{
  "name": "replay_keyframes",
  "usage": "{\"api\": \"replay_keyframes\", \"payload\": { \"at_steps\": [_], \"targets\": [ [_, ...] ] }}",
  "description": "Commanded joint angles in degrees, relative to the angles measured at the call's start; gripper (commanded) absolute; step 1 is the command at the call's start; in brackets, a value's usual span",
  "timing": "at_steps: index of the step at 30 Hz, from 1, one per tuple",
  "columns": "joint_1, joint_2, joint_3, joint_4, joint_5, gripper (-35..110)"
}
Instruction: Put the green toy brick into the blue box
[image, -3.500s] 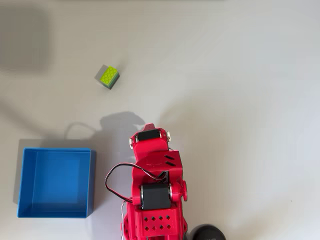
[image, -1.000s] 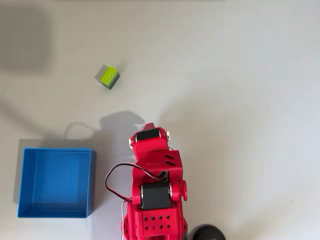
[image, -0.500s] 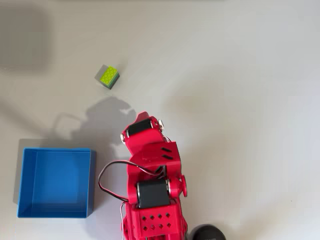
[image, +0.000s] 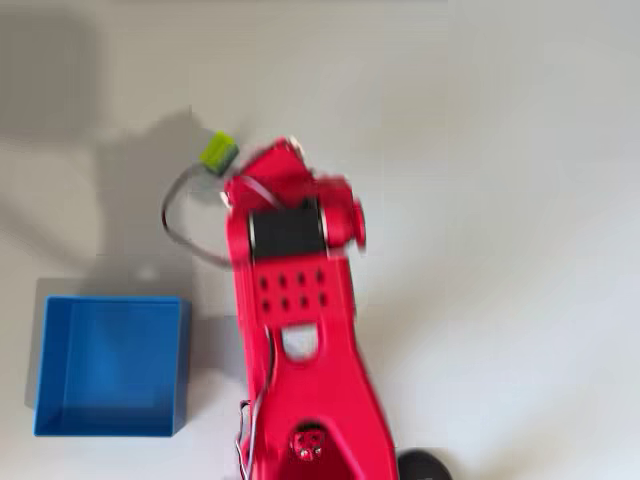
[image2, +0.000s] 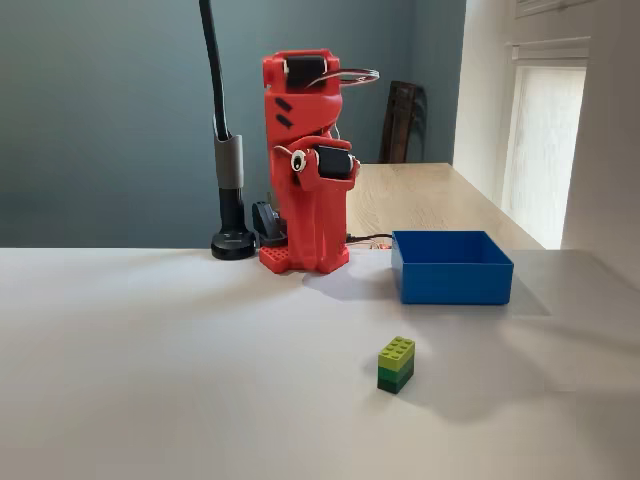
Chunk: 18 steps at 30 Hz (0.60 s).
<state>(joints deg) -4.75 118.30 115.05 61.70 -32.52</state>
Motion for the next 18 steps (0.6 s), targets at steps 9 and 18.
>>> {"api": "replay_keyframes", "payload": {
  "at_steps": [9, 18],
  "targets": [
    [-1.8, -19.2, -20.2, 8.6, -11.3, 28],
    [-4.0, -28.7, -26.3, 9.7, -12.9, 29]
  ]
}}
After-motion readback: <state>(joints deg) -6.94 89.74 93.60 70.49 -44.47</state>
